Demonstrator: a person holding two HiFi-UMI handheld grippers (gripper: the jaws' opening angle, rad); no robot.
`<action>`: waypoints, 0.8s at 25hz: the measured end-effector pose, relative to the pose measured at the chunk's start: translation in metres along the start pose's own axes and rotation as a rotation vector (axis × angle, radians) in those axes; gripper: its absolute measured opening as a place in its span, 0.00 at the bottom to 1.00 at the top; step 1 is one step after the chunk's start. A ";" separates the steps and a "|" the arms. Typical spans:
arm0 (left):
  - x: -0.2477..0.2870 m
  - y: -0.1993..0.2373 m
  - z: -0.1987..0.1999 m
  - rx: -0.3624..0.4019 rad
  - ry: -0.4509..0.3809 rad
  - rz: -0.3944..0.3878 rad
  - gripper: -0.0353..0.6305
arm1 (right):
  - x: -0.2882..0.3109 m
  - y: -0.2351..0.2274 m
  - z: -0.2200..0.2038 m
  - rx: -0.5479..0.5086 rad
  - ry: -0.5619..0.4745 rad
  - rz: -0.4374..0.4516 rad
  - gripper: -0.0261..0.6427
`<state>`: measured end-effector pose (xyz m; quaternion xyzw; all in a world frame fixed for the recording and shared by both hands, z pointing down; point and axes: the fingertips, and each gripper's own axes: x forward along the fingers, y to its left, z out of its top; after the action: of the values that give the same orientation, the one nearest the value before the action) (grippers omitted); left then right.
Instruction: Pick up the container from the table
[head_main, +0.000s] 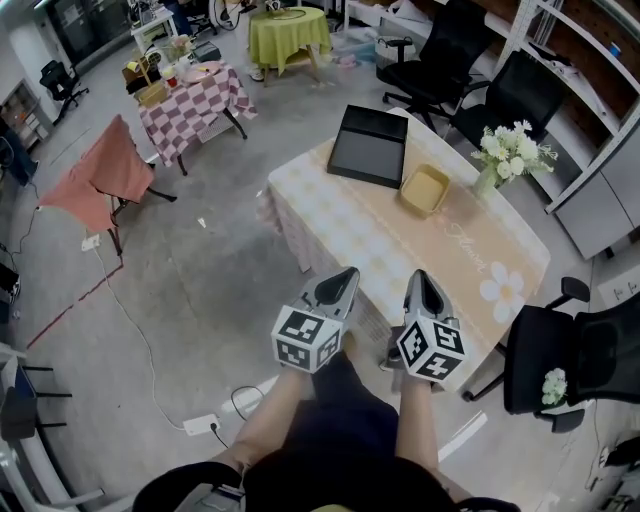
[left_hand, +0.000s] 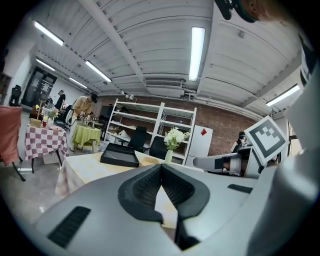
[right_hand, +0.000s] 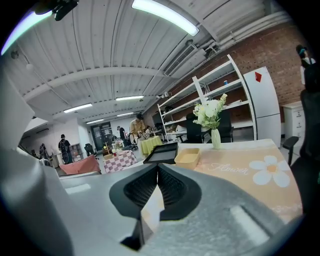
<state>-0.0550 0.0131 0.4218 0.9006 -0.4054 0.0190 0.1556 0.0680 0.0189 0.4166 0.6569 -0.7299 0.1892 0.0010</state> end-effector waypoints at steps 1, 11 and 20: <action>0.007 0.002 0.001 0.002 0.004 -0.003 0.07 | 0.006 -0.004 0.002 0.003 0.001 -0.004 0.05; 0.061 0.034 0.013 0.001 0.032 0.001 0.07 | 0.067 -0.028 0.021 0.026 0.009 -0.029 0.05; 0.111 0.055 0.021 -0.002 0.058 -0.020 0.07 | 0.112 -0.051 0.035 0.043 0.017 -0.062 0.05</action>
<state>-0.0231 -0.1080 0.4342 0.9034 -0.3919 0.0433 0.1686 0.1098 -0.1012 0.4263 0.6774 -0.7048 0.2104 -0.0012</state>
